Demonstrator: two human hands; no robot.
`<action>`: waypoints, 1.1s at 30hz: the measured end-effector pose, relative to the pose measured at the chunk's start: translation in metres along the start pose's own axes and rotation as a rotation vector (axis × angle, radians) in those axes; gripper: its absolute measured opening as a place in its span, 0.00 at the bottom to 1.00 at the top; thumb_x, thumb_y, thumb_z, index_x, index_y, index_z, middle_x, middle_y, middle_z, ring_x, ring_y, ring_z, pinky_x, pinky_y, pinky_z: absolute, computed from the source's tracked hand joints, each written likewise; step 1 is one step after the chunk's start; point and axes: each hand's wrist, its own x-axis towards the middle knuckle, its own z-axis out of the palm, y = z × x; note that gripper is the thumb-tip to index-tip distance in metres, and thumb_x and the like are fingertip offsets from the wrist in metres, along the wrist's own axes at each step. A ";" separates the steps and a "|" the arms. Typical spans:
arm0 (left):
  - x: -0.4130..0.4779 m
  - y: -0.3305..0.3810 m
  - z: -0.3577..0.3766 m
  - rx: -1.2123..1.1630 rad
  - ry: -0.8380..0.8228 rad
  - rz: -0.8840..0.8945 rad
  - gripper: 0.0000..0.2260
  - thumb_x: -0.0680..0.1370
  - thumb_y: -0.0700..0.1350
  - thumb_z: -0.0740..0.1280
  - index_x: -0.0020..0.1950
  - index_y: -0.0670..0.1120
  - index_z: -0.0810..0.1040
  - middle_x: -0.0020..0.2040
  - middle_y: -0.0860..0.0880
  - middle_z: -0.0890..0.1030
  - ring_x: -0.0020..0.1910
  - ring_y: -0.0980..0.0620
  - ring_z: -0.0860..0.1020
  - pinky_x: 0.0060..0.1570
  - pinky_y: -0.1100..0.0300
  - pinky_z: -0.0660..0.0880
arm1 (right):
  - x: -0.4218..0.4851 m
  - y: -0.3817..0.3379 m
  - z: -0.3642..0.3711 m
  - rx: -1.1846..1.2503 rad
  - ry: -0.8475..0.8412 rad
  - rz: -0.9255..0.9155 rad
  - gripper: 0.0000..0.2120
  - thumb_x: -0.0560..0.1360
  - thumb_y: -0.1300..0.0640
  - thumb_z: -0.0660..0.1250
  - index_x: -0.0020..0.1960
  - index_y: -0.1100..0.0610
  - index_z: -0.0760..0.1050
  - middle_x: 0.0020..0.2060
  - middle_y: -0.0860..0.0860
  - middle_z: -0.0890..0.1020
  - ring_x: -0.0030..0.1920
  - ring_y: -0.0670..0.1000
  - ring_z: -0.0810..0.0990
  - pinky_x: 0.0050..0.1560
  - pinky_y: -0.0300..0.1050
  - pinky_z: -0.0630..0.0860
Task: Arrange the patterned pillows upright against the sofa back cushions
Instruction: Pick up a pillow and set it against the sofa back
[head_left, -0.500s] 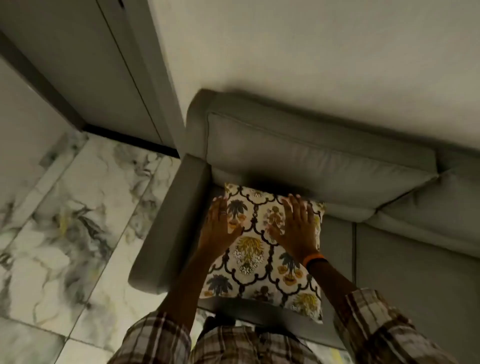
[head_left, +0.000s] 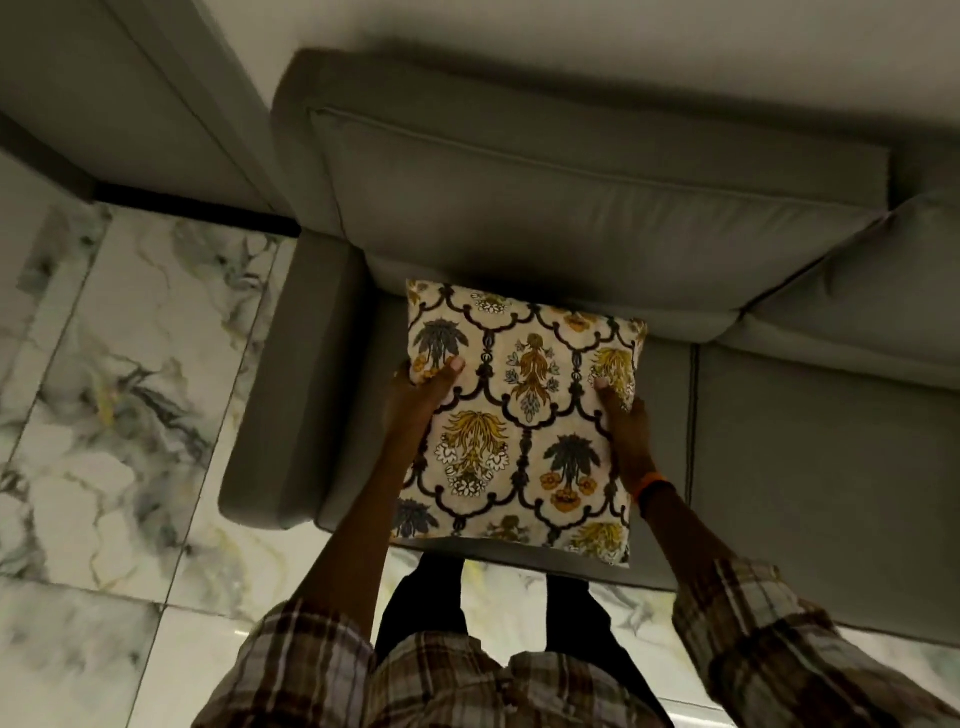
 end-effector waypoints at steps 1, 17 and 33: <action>-0.003 0.002 0.016 -0.004 -0.011 0.035 0.37 0.67 0.64 0.79 0.72 0.51 0.76 0.67 0.44 0.84 0.66 0.41 0.83 0.69 0.36 0.77 | 0.000 -0.005 -0.017 0.038 0.028 -0.023 0.19 0.82 0.51 0.70 0.70 0.58 0.78 0.64 0.57 0.85 0.64 0.59 0.84 0.69 0.65 0.79; 0.006 -0.021 0.363 0.248 -0.276 0.240 0.47 0.66 0.44 0.83 0.80 0.40 0.64 0.78 0.38 0.72 0.78 0.39 0.71 0.76 0.36 0.70 | 0.135 -0.046 -0.335 -0.019 -0.004 -0.246 0.34 0.74 0.56 0.77 0.75 0.46 0.67 0.68 0.46 0.82 0.68 0.45 0.82 0.66 0.44 0.82; 0.053 -0.040 0.420 0.126 -0.172 0.235 0.45 0.70 0.32 0.80 0.80 0.44 0.59 0.73 0.46 0.74 0.70 0.50 0.76 0.73 0.46 0.75 | 0.198 -0.023 -0.328 0.045 0.027 -0.097 0.39 0.73 0.71 0.76 0.75 0.54 0.60 0.71 0.58 0.74 0.73 0.64 0.75 0.75 0.66 0.73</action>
